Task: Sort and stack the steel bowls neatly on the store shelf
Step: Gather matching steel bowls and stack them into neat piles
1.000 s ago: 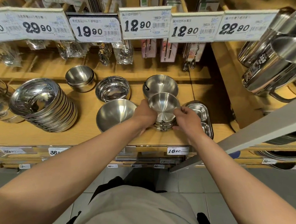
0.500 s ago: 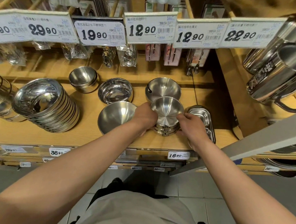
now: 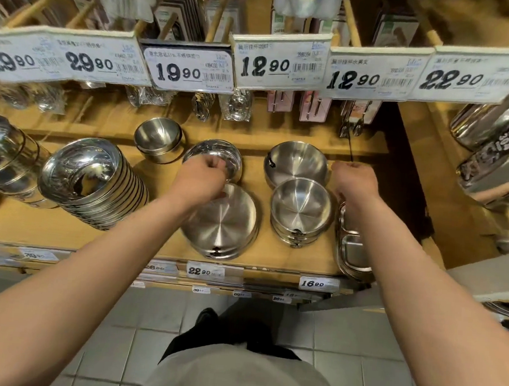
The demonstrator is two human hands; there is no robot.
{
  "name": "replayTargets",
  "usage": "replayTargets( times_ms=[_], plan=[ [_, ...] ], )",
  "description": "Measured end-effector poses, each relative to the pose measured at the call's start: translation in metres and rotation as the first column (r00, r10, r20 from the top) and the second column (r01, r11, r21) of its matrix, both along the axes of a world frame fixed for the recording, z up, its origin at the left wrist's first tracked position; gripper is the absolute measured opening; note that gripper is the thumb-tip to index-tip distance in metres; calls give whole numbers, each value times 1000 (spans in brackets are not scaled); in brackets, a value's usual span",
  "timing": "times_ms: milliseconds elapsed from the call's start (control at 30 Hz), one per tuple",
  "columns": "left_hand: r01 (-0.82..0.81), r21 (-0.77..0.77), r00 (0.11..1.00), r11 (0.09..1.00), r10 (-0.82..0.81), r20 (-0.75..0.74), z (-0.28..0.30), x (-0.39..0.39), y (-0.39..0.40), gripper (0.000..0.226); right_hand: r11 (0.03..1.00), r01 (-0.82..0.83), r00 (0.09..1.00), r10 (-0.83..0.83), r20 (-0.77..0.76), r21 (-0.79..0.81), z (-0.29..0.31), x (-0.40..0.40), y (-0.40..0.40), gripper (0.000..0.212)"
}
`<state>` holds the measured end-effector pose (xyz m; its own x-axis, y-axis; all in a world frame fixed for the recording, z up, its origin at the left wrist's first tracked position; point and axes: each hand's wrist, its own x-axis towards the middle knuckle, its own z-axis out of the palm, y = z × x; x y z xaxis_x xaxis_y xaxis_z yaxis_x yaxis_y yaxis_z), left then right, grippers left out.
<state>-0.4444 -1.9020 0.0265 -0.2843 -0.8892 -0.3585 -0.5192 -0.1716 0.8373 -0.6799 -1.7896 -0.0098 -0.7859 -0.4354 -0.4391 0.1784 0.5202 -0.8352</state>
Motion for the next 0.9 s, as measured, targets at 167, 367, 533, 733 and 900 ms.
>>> replayTargets(
  times_ms=[167, 367, 533, 733, 900],
  plan=[
    [-118, 15, 993, 993, 119, -23, -1, 39, -25, 18, 989, -51, 998, 45, 46, 141, -27, -16, -32, 41],
    [-218, 84, 975, 972, 221, -20, -30, 66, -40, 18, 938, -209, 972, 168, 165, 276, -51, -28, -43, 32],
    [-226, 178, 972, 958, 233, -18, -54, 60, -55, 17, 949, -195, 977, 165, 135, 249, -53, -30, -43, 6],
    [-238, 203, 971, 950, 229, 66, -69, 47, -90, 9, 998, 11, 995, -17, 98, 59, -39, -34, -40, 4],
    [-208, 238, 975, 949, 183, 123, -83, 35, -99, 21, 997, 75, 996, -75, 54, -5, -14, -34, -36, 6]
  ],
)
